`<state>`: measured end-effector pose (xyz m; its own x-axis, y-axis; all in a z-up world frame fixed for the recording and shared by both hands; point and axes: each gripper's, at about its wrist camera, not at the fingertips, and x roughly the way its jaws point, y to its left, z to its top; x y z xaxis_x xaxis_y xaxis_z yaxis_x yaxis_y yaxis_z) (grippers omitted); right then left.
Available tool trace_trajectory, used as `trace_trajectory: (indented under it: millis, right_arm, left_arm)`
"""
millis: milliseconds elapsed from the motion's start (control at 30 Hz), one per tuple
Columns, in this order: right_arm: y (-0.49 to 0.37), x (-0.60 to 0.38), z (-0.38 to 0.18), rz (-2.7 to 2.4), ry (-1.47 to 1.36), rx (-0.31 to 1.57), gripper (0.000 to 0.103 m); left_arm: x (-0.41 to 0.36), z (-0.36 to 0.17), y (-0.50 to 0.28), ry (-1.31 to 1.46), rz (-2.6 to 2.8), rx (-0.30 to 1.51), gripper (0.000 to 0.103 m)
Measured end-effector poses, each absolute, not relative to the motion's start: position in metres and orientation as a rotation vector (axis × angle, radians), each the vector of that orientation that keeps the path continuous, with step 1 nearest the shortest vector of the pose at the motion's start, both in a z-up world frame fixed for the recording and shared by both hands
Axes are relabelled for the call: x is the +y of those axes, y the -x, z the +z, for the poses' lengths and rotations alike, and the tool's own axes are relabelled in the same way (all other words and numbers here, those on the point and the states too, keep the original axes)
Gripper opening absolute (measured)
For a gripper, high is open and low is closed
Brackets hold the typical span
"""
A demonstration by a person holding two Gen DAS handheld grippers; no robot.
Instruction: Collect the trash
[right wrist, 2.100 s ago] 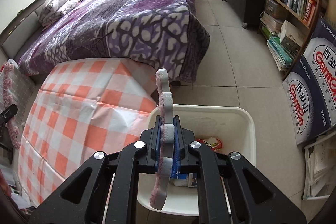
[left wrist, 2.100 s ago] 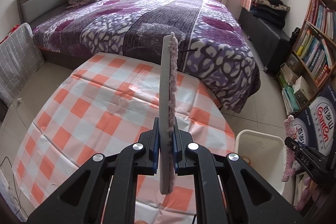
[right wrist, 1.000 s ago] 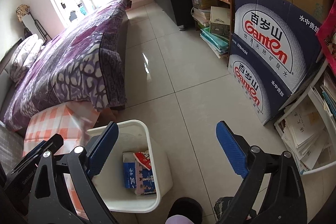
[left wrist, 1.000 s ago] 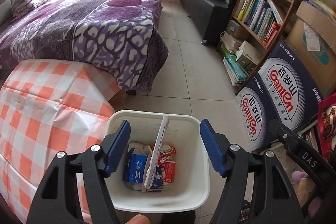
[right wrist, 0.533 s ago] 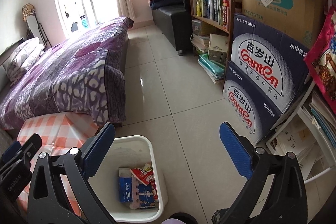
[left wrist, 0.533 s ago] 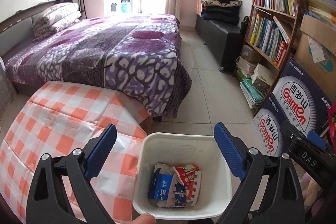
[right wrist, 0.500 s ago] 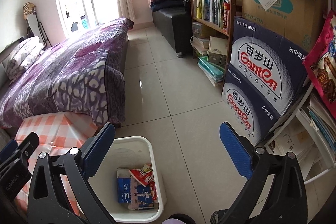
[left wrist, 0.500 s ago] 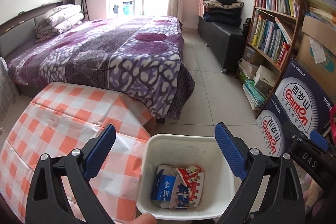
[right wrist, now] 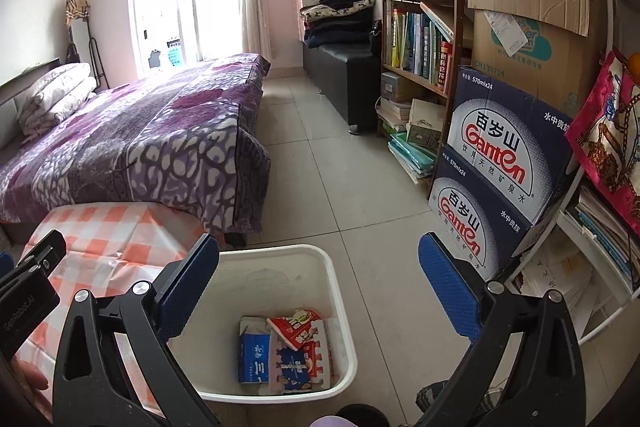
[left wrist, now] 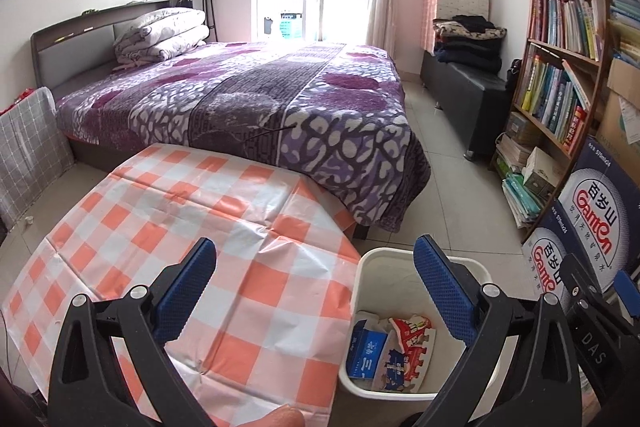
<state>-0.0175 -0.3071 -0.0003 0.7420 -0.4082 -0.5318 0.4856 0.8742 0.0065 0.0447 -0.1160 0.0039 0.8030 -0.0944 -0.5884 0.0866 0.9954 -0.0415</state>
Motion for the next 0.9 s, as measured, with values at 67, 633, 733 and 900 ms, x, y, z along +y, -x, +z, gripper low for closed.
trace_trajectory:
  millis: [67,633,733,900]
  right_arm:
    - [0.019,-0.298,-0.004,-0.493,-0.139,0.536,0.096]
    - [0.014,-0.253,-0.026,-0.47,0.012,0.491,0.096]
    - [0.013,-0.253,-0.026,-0.468,0.011,0.491,0.096]
    - [0.015,-0.254,-0.025,-0.465,-0.001,0.479,0.096]
  left_arm:
    - [-0.106,-0.002,-0.044,0.008,-0.085,0.646,0.096]
    - [-0.076,-0.029,-0.039,0.025,-0.096,0.674,0.096]
    - [-0.076,-0.028,-0.038,0.023,-0.098,0.666,0.096]
    - [-0.078,-0.027,-0.036,0.014,-0.099,0.662,0.096]
